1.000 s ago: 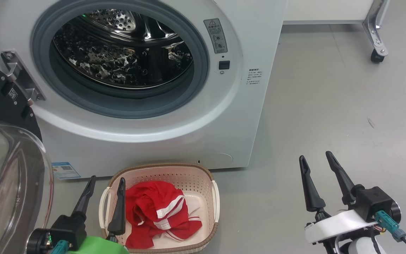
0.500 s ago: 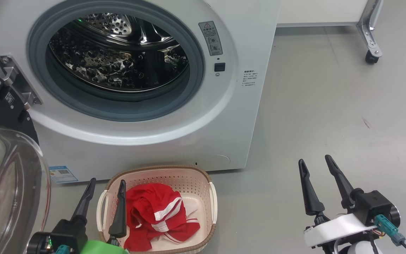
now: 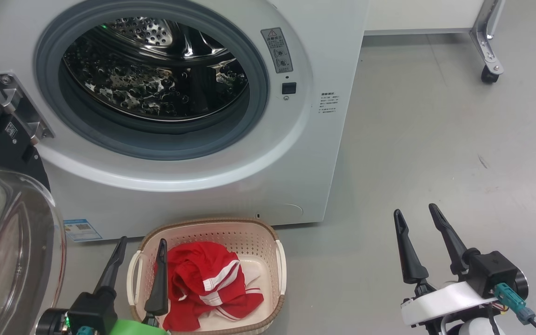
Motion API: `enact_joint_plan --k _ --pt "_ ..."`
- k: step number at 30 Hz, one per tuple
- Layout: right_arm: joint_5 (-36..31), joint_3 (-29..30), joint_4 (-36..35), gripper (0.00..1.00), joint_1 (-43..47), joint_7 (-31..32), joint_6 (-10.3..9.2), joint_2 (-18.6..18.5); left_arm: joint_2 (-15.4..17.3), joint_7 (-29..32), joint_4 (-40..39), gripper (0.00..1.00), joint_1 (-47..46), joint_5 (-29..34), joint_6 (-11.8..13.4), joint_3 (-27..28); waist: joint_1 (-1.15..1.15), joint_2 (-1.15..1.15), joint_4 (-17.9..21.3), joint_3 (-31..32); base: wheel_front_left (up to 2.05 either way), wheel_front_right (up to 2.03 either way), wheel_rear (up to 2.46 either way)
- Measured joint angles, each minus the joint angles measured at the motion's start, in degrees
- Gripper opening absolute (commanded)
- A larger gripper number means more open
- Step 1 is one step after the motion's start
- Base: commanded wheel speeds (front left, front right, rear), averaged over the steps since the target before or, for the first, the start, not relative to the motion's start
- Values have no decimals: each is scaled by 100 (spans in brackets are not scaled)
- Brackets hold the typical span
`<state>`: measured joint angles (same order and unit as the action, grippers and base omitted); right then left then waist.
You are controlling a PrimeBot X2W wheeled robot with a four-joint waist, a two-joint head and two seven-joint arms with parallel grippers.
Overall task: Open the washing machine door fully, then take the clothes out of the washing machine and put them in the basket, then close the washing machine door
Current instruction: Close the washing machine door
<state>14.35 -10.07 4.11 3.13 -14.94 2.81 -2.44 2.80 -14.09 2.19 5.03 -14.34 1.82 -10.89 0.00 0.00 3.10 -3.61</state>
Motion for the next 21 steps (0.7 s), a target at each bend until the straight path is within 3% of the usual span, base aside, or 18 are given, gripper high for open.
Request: enact_joint_plan --k 21 --pt "-1 -5 -2 100 10 0 -1 4 1 93 -125 100 35 33 41 -30 0 0 -45 78 -61 61 0"
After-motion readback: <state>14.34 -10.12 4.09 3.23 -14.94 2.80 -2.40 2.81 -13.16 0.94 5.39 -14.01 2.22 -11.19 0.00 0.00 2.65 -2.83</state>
